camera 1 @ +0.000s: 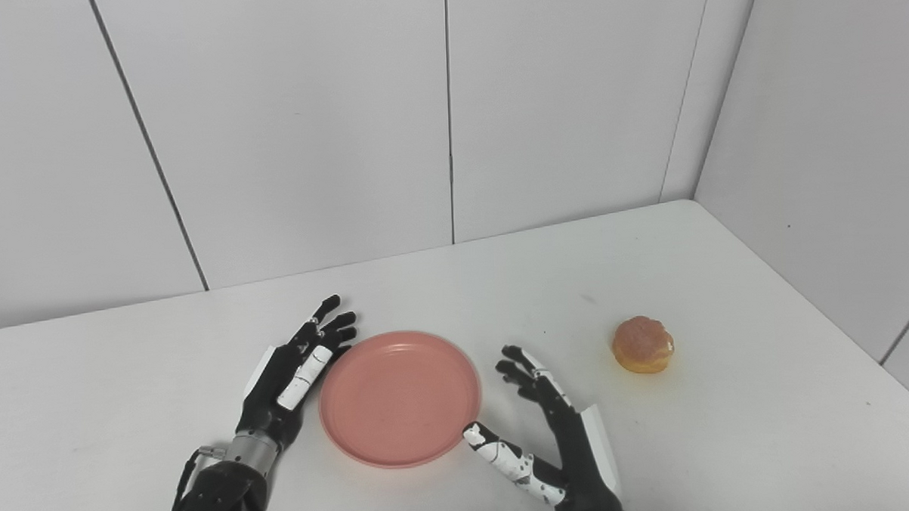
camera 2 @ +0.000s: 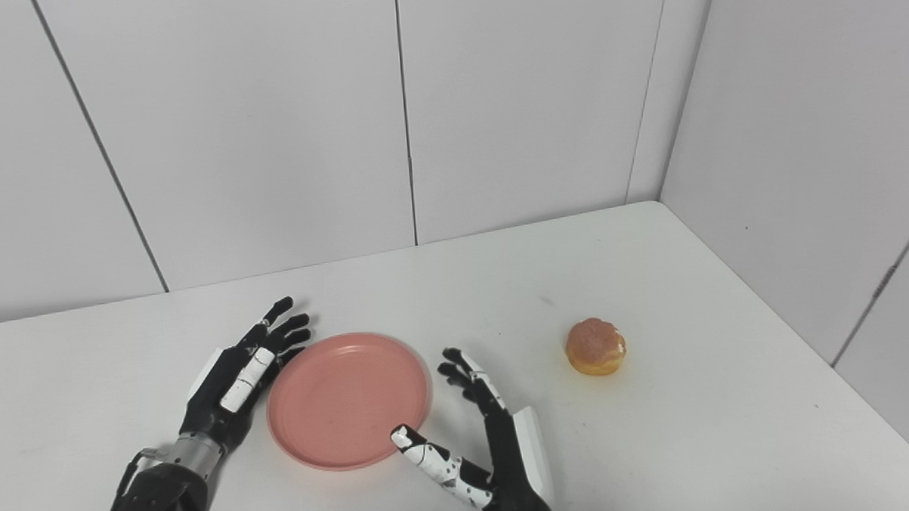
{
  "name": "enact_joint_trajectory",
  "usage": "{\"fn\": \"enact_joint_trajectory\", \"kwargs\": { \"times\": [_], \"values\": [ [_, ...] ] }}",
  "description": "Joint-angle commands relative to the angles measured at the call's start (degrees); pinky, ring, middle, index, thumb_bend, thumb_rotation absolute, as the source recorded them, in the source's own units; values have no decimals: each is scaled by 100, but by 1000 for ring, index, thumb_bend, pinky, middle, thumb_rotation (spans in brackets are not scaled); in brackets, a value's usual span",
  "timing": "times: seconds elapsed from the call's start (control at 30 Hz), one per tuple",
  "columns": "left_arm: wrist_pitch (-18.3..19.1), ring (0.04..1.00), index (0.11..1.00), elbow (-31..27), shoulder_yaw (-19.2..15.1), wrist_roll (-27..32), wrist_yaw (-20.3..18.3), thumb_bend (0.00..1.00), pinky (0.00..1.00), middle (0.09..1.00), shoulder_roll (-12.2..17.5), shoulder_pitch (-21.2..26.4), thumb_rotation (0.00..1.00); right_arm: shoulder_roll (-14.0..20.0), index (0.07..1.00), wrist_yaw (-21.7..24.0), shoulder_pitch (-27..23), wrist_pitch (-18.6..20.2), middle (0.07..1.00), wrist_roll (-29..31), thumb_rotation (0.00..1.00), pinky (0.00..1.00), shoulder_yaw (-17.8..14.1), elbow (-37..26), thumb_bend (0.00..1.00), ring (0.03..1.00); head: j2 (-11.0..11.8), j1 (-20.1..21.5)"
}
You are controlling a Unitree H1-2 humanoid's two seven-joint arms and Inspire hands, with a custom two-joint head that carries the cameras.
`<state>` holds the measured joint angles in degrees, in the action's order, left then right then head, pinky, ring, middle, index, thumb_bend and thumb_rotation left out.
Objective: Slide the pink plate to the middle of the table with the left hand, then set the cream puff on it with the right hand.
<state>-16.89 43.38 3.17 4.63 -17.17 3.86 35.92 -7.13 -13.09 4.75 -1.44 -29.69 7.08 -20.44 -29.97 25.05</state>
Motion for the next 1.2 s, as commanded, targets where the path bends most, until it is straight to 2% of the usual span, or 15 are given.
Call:
{"fn": "enact_joint_trajectory", "kwargs": {
  "times": [0.0,0.07,0.2,0.3,0.4,0.53,0.73,0.93,1.17],
  "values": [
    [-15,866,915,219,-19,-29,25,861,836,874,62,-212,749,-20,886,50,-136,117,828,-273,600,650,-6,-434,891,769,19,-57],
    [5,869,915,219,-29,-20,7,862,836,874,80,-191,750,45,924,229,-218,357,831,-577,611,593,-28,-691,916,743,39,-62],
    [-7,878,912,275,-64,19,-29,860,851,879,131,-130,737,275,947,874,-479,1010,843,-1349,613,592,-75,-1149,962,767,62,-41],
    [-60,884,924,359,-98,49,-27,826,849,885,158,-74,741,501,944,1356,-718,1349,833,-1592,562,590,-165,-1360,977,775,87,-55],
    [-139,888,930,488,-140,82,-57,820,860,887,175,7,740,698,939,1567,-901,1414,816,-1681,498,568,-247,-1405,998,754,97,-68],
    [-307,876,920,715,-191,94,-101,836,867,871,171,132,725,1061,932,1936,-1175,1493,815,-1919,477,581,-368,-1438,1000,751,119,-46],
    [-474,862,920,980,-187,68,-85,829,855,847,137,247,727,1836,889,3031,-1746,1807,818,-2397,589,599,-505,-1455,994,755,182,-65],
    [-493,863,927,997,-190,69,-46,847,848,846,84,226,737,2567,867,3661,-2204,1955,830,-2567,559,562,-648,-954,1000,759,223,-104],
    [-517,874,943,1018,-188,57,-46,857,852,850,97,174,749,3287,865,4390,-2466,2053,870,-2833,547,646,-607,-345,1000,853,206,-83]
  ]
}}
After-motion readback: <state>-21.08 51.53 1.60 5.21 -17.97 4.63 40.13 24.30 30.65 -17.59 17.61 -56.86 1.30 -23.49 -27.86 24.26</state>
